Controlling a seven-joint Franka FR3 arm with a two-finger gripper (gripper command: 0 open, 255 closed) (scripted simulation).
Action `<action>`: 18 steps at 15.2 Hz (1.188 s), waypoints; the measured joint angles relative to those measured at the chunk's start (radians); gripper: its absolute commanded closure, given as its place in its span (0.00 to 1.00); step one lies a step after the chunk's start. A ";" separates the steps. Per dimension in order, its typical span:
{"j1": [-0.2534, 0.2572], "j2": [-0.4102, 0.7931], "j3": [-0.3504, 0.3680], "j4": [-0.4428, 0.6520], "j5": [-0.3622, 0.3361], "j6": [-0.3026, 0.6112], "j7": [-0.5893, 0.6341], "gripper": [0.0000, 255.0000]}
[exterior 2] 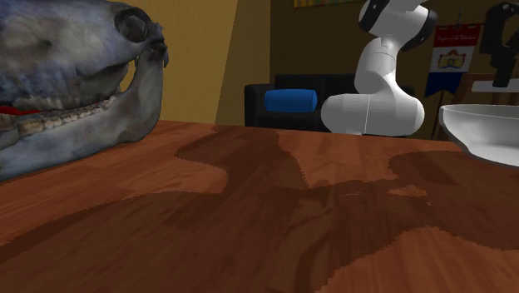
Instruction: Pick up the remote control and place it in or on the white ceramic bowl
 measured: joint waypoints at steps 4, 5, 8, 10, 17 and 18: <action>0.008 -0.014 0.016 -0.061 0.015 0.048 -0.001 1.00; 0.009 -0.017 0.018 -0.071 0.018 0.056 -0.002 1.00; 0.009 -0.019 0.017 -0.075 0.019 0.063 -0.003 1.00; 0.010 -0.019 0.017 -0.076 0.019 0.063 -0.003 1.00; 0.009 -0.015 0.019 -0.079 0.018 0.065 -0.004 0.00; 0.009 -0.016 0.019 -0.079 0.018 0.065 -0.004 0.00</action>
